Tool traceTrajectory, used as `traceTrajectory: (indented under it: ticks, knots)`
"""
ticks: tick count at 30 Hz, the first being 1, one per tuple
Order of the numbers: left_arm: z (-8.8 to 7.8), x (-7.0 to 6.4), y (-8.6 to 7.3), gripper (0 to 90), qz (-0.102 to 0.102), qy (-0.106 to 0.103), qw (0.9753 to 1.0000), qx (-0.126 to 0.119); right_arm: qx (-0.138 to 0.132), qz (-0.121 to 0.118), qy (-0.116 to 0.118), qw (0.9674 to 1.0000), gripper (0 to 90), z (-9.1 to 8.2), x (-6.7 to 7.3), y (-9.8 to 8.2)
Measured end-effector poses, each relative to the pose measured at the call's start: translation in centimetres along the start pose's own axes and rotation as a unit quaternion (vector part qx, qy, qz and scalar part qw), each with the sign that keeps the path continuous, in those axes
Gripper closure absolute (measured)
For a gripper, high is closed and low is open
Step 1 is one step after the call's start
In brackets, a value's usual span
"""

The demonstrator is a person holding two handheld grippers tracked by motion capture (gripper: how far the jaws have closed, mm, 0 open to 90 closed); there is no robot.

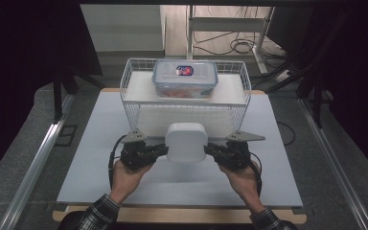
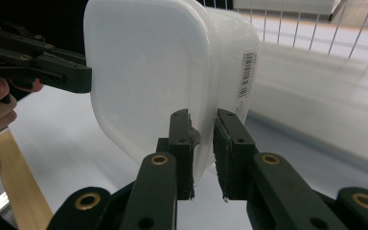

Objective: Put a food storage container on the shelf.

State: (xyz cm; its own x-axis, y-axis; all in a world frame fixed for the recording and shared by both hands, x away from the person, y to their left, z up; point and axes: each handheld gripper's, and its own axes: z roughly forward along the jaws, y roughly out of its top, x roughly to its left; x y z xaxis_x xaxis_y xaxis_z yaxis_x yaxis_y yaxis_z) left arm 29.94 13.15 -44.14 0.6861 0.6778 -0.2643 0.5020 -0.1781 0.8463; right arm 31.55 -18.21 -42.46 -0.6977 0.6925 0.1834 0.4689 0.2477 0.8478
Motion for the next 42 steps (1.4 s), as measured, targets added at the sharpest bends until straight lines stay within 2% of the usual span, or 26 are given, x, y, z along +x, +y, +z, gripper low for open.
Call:
traceTrajectory:
  ticks: [3,13,14,19,26,28,35,37,39,40,42]
  knots:
    - [-0.6,0.0,1.4,80.3,0.008,0.007,0.9999,-0.006,-0.007,-0.002,0.001,1.0,78.3,-0.2,0.0,1.3]
    - [-1.6,0.2,4.3,80.2,0.017,0.013,0.9996,-0.02,-0.024,-0.004,0.004,0.9997,78.2,-0.7,-0.2,4.2]
    - [-1.8,0.2,4.7,80.2,0.018,0.015,0.9994,-0.023,-0.029,-0.004,0.006,0.9996,78.2,-0.7,-0.3,4.9]
    - [-2.7,0.2,6.7,80.1,0.027,0.023,0.9989,-0.032,-0.038,-0.006,0.008,0.9992,78.2,-1.0,-0.3,6.6]
    - [-3.7,0.3,8.8,80.1,0.029,0.024,0.9983,-0.044,-0.05,-0.014,0.007,0.9986,78.2,-1.5,0.0,8.8]
    - [-4.1,0.4,9.7,80.1,0.031,0.028,0.998,-0.049,-0.055,-0.02,0.006,0.9982,78.2,-1.7,0.0,10.1]
    - [-5.1,0.6,11.8,80.0,0.03,0.032,0.9972,-0.061,-0.066,-0.02,0.009,0.9976,78.2,-1.9,0.1,12.1]
    - [-5.5,0.8,12.7,80.0,0.03,0.033,0.9968,-0.066,-0.07,-0.017,0.012,0.9973,78.2,-2.0,0.1,13.2]
    - [-5.6,0.9,13.1,80.0,0.029,0.033,0.9967,-0.068,-0.072,-0.017,0.012,0.9972,78.2,-2.0,0.1,13.5]
    - [-5.8,1.0,13.7,80.0,0.029,0.033,0.9966,-0.07,-0.076,-0.018,0.012,0.9969,78.2,-2.0,0.1,14.2]
    - [-6.0,1.1,14.1,80.0,0.03,0.033,0.9966,-0.07,-0.077,-0.018,0.013,0.9968,78.2,-2.0,0.1,14.5]
